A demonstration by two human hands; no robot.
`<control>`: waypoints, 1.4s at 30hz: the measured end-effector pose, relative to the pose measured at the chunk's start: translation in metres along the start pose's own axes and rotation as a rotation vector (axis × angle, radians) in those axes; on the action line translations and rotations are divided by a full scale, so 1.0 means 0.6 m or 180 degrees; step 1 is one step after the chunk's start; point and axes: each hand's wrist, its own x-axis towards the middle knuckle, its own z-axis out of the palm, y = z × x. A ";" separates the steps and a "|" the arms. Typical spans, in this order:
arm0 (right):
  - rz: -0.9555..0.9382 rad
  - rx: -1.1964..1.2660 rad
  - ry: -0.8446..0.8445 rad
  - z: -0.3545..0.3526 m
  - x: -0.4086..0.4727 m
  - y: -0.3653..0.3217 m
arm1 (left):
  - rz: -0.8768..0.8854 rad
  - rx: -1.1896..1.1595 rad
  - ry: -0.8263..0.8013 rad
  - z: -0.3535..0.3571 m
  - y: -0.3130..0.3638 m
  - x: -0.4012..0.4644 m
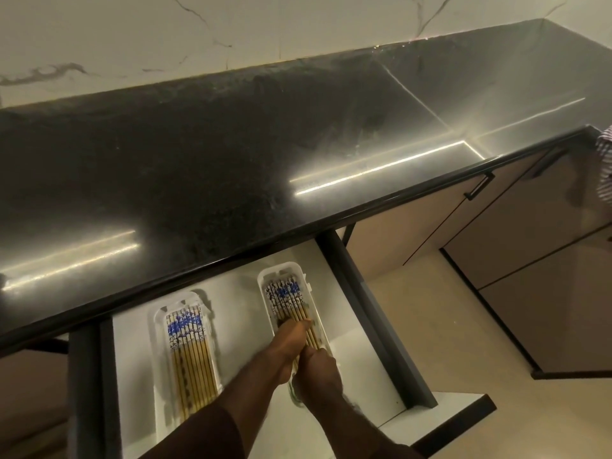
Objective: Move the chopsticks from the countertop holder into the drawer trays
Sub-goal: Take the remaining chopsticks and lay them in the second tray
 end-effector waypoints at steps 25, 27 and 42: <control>-0.0136 -0.0522 -0.0220 -0.038 -0.023 -0.010 | 0.0127 -0.0094 0.0005 -0.003 0.003 -0.032; -0.0117 -0.0400 -0.0207 -0.047 -0.025 -0.010 | 0.0151 -0.0152 -0.0002 -0.005 0.001 -0.040; -0.0929 -0.0776 0.0001 -0.164 -0.081 -0.042 | 0.1148 0.0024 0.0320 -0.034 -0.007 -0.171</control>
